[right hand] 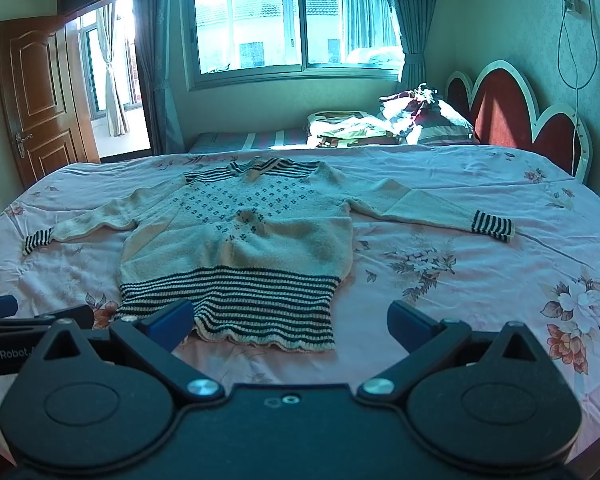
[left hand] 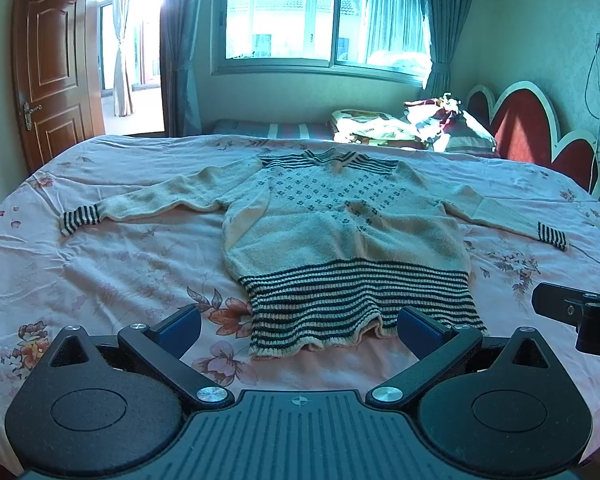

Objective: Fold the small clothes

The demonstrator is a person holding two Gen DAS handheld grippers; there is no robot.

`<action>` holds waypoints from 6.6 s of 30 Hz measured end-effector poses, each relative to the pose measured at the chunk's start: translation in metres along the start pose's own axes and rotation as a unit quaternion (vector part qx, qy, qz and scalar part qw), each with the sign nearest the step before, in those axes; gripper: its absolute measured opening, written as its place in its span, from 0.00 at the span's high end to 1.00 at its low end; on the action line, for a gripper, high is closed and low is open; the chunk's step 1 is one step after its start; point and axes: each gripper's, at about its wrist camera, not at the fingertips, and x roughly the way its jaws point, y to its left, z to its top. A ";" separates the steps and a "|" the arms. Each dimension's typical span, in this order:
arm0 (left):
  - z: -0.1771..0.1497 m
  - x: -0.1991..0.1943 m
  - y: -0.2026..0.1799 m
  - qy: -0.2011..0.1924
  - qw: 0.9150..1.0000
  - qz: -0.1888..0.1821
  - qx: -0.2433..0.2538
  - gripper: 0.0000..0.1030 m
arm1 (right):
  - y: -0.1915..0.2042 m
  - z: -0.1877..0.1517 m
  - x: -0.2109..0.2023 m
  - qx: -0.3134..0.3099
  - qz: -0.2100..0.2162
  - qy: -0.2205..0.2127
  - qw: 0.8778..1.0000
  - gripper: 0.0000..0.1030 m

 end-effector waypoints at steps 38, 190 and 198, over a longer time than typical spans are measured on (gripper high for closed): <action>0.088 0.165 -0.008 -0.005 0.998 -0.029 -0.050 0.00 | -0.213 0.056 0.154 0.228 -0.089 -0.026 0.969 0.41; 0.123 0.377 0.036 0.080 0.993 -0.013 -0.091 0.95 | -0.160 0.130 0.403 0.194 0.144 0.068 0.968 0.92; 0.124 0.378 0.040 0.072 0.994 -0.017 -0.085 0.95 | -0.163 0.126 0.399 0.196 0.147 0.057 0.968 0.91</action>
